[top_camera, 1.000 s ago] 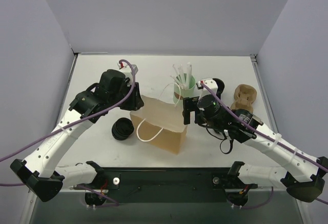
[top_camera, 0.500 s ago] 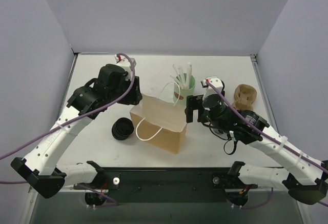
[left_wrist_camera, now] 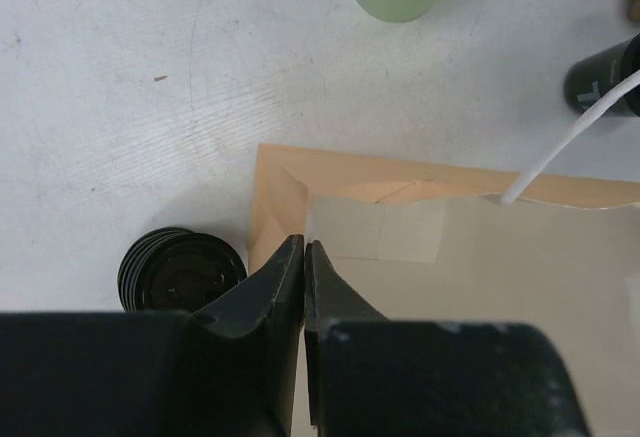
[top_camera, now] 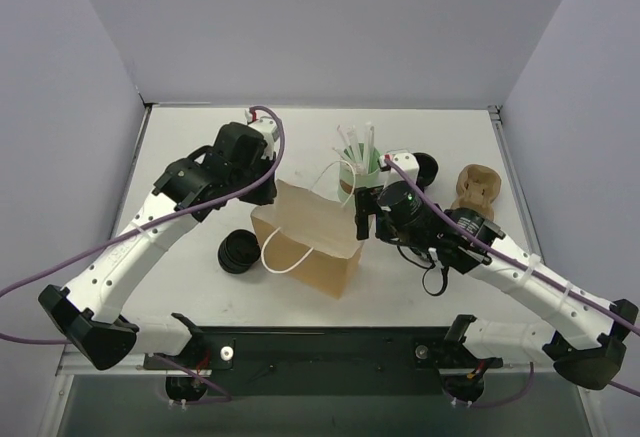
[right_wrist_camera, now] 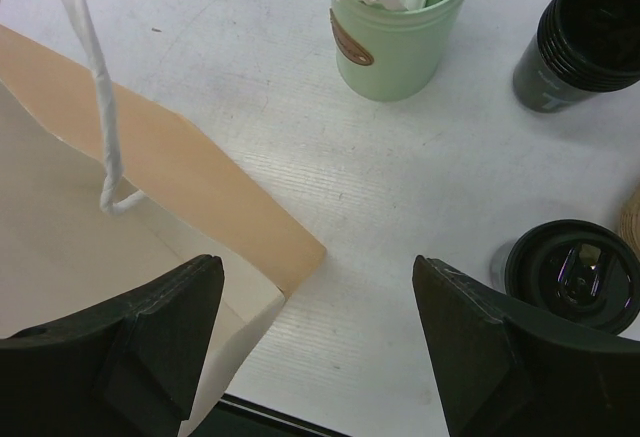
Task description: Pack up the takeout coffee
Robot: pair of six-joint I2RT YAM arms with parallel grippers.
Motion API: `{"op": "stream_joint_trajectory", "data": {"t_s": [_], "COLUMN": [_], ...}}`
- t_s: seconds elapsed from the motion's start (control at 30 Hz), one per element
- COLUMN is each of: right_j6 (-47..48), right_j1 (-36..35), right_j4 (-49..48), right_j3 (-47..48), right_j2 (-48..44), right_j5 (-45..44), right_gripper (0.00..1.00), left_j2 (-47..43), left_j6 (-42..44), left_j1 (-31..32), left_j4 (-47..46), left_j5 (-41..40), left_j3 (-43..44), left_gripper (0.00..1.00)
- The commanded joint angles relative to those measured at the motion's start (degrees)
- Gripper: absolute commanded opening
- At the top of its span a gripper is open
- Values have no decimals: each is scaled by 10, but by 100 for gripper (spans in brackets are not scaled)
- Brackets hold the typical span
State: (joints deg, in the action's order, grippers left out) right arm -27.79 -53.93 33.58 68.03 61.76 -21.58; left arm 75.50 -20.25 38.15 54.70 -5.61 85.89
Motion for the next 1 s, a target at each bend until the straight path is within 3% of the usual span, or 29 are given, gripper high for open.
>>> {"op": "stream_joint_trajectory", "data": {"t_s": [0.0, 0.13, 0.17, 0.2, 0.27, 0.37, 0.43, 0.53, 0.73, 0.97], "right_j6": [3, 10, 10, 12, 12, 7, 10, 15, 12, 17], "right_j1": [5, 9, 10, 12, 15, 18, 20, 20, 21, 32], "right_j4": [-4, -4, -4, -4, -4, -4, -2, 1, 38, 43], "right_j3": [9, 8, 7, 6, 4, 9, 15, 26, 61, 79], "right_j2": [16, 21, 22, 22, 21, 17, 11, -1, -17, -17], "right_j5": [-18, -24, -26, -30, -34, -31, -14, -2, -21, -25], "right_gripper": [78, 69, 66, 63, 55, 53, 57, 60, 70, 72], "left_j2": [3, 12, 12, 13, 22, 29, 24, 11, 5, 18], "left_j6": [17, 25, 26, 30, 34, 40, 43, 44, 50, 66], "left_j1": [3, 2, 3, 3, 2, 3, 3, 3, 3, 7], "left_j4": [-29, -40, -43, -44, -36, -14, -9, -1, 40, 22], "left_j5": [4, 26, 29, 31, 32, 26, 13, -9, -34, -25], "left_j3": [43, 46, 46, 46, 53, 71, 78, 82, 94, 75], "left_gripper": [13, 14, 12, 3, 2, 42, 52, 58, 59, 59]}}
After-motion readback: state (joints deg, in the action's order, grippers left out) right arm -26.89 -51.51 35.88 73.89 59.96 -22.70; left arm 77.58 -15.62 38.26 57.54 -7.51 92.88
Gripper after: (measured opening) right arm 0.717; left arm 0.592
